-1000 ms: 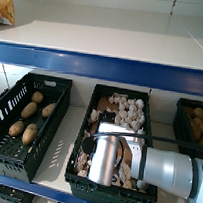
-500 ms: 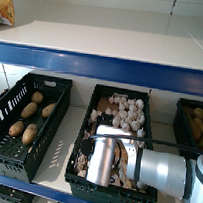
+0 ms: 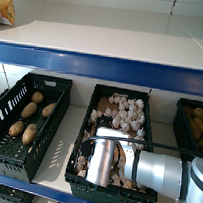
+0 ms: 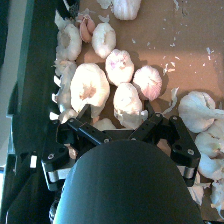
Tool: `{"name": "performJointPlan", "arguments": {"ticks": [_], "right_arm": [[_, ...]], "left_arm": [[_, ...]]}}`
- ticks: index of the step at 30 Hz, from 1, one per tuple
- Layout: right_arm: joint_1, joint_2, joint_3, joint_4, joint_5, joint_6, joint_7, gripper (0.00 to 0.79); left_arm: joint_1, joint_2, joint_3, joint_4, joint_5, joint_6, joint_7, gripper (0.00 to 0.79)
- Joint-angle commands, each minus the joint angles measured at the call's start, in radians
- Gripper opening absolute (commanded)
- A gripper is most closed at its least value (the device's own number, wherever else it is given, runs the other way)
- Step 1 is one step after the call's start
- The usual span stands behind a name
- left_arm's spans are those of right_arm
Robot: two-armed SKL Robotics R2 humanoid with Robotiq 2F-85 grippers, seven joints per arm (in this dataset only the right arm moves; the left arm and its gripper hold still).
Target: Pick up garlic
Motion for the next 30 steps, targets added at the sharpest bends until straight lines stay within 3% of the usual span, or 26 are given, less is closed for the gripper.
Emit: {"name": "performJointPlan", "arguments": {"ticks": [1,5,7,8,9,18,25,30], "right_arm": [[0.002,0.004,0.005,0.012,0.0,-0.01,-0.002,0.785],[0.005,0.008,0.01,0.026,-0.001,-0.021,0.001,0.785],[0.006,0.01,0.012,0.03,0.0,-0.024,0.0,0.468],[0.004,0.011,0.012,0.032,0.0,-0.024,-0.002,0.165],[0.004,0.012,0.012,0.032,-0.001,-0.024,-0.003,0.023],[-0.005,0.012,0.01,0.032,-0.005,-0.024,-0.002,0.005],[-0.06,-0.006,0.009,0.023,-0.103,-0.026,0.014,0.0],[-0.072,-0.029,0.002,0.004,-0.109,-0.026,0.017,0.0]], "left_arm": [[0.0,0.0,0.0,0.0,0.0,0.0,0.0,0.0],[0.0,0.0,0.0,0.0,0.0,0.0,0.0,0.0],[0.0,0.0,0.0,0.0,0.0,0.0,0.0,0.0],[0.0,0.0,0.0,0.0,0.0,0.0,0.0,0.0],[0.0,0.0,0.0,0.0,0.0,0.0,0.0,0.0],[0.0,0.0,0.0,0.0,0.0,0.0,0.0,0.0],[0.0,0.0,0.0,0.0,0.0,0.0,0.0,0.0],[0.0,0.0,0.0,0.0,0.0,0.0,0.0,0.0]]}}
